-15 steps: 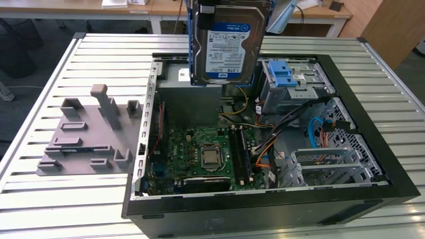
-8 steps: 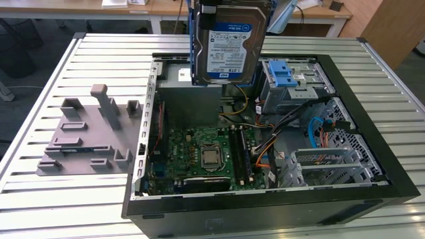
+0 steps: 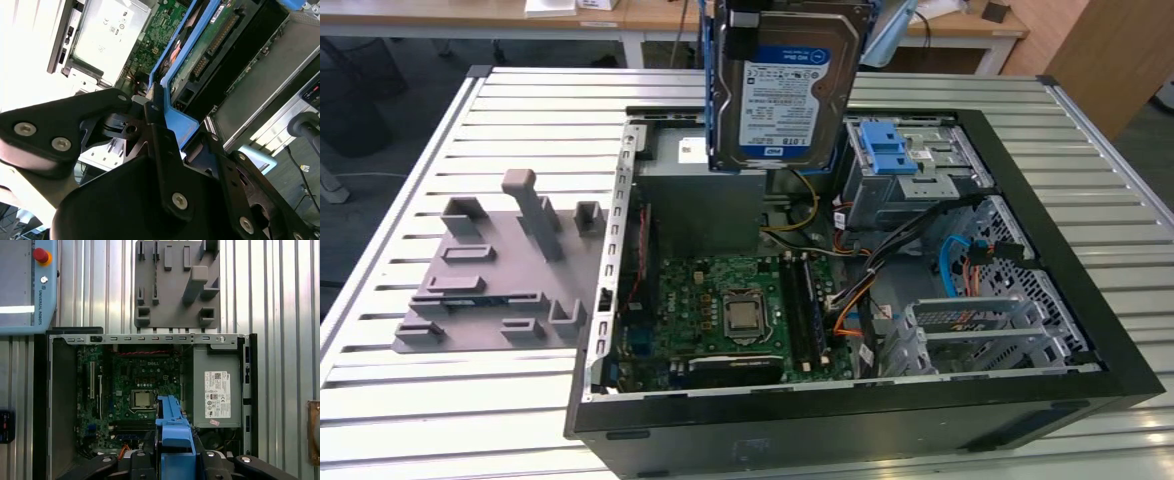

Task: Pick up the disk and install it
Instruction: 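Insert the disk into the insertion slot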

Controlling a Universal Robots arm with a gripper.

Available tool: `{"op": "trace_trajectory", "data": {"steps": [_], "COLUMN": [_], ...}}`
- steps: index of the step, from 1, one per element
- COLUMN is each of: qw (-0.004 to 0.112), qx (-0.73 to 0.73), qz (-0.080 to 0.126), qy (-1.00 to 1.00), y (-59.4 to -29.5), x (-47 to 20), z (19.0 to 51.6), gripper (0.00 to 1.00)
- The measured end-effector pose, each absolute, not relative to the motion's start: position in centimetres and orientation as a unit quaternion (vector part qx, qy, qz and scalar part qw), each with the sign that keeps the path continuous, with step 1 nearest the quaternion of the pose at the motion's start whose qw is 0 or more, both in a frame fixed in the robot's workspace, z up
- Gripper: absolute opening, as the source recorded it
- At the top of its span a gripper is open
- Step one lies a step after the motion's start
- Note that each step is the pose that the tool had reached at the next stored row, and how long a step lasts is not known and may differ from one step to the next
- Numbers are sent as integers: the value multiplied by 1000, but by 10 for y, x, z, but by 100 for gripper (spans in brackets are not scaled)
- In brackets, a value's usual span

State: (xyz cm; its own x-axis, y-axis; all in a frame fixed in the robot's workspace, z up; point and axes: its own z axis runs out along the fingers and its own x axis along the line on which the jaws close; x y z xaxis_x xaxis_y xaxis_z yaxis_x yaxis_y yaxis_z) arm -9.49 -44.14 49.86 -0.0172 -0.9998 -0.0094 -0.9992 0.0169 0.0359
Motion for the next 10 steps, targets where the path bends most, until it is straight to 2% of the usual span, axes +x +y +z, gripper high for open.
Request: {"op": "trace_trajectory", "data": {"steps": [10], "qw": [9], "qx": [701], "qz": [-16], "qy": [-713], "y": [-449], "x": [-92], "z": [498], "gripper": [36]}}
